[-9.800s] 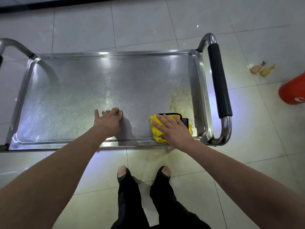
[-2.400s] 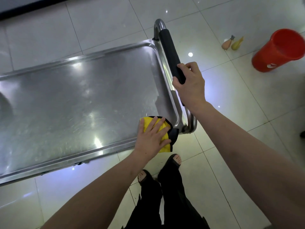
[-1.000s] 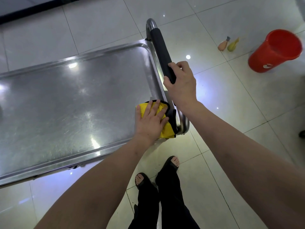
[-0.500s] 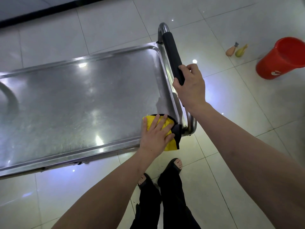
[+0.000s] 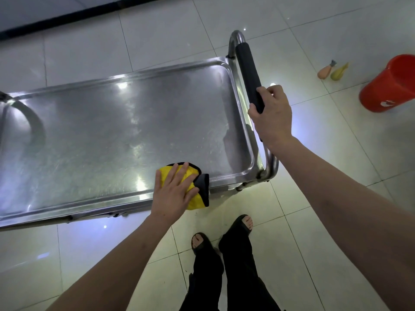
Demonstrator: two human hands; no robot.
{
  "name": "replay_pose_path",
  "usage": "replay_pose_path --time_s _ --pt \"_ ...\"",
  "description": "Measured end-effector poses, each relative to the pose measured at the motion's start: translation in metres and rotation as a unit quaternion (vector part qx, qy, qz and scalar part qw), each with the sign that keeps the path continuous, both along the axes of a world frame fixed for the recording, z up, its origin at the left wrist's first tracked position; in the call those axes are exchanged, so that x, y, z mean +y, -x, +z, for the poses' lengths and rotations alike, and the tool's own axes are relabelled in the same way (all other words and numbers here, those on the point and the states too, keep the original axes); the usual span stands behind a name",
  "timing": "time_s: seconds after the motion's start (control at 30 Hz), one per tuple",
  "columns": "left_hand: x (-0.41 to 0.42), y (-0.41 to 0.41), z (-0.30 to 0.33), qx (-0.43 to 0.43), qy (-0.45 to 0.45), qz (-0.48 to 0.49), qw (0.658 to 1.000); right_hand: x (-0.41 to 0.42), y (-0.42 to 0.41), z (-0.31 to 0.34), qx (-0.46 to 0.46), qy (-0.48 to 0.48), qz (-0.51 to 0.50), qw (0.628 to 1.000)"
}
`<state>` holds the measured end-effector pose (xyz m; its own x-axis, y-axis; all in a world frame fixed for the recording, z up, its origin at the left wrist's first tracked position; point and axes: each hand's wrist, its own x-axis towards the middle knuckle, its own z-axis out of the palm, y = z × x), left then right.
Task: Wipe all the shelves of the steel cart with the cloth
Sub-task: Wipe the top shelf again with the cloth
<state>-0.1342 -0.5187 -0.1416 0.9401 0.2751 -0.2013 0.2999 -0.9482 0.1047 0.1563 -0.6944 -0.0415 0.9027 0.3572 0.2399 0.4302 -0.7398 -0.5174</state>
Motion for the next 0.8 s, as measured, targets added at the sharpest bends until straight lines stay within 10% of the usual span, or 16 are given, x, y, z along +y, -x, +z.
replay_pose_path --time_s 0.23,0.8 --pt "-0.027 -0.002 -0.001 -0.003 0.012 0.097 0.995 0.001 0.000 -0.005 -0.018 0.011 -0.008 1.000" --pt "-0.109 -0.073 0.001 0.014 0.023 -0.049 0.998 0.001 0.001 -0.008 -0.030 0.021 -0.014 0.999"
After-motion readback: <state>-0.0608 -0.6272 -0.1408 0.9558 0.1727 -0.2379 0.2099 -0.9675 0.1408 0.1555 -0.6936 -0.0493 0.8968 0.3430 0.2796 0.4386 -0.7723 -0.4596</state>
